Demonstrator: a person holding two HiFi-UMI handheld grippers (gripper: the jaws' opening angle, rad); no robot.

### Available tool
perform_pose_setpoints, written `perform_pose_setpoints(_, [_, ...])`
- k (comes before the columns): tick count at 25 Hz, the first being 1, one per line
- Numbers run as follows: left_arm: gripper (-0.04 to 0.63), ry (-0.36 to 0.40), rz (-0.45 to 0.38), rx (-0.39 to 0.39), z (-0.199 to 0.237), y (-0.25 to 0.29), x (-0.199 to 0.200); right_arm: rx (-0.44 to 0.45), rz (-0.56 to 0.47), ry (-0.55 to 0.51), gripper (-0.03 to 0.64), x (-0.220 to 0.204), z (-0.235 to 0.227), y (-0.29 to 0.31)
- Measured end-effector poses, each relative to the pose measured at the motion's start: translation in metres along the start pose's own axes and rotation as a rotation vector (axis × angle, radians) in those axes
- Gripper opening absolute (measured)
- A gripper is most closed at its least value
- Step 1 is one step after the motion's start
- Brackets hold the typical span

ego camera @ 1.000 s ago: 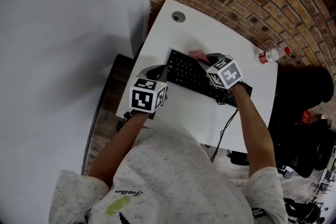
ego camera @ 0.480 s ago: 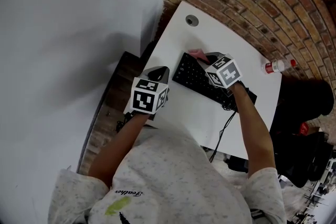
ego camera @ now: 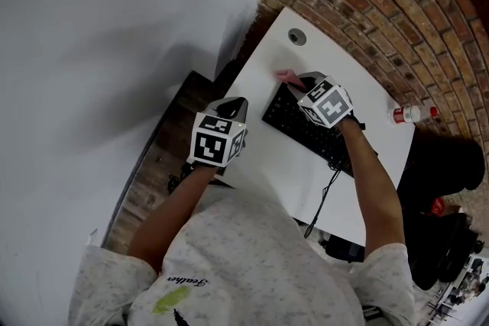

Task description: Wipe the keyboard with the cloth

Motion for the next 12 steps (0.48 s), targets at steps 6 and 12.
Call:
perform_pose_setpoints(6, [-0.006,-0.018,-0.003,0.01,0.006,-0.002,0.001,-0.049,0.067,-0.384,0.023,0.018,0.004,0.001])
perform_pose_setpoints(12, [-0.006,-0.036,-0.017,0.035,0.005,-0.007,-0.007,-0.019,0.088,-0.598,0.023,0.021,0.026,0.009])
Point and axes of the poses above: the fingertips, and each gripper's own axes: y forward along the fingers, z to its left, x out of its top, the point moved 6 cm from there along -y, backward along the fingers, and after that the axes turned 3 degrees about -x, right-handed, at the moved point
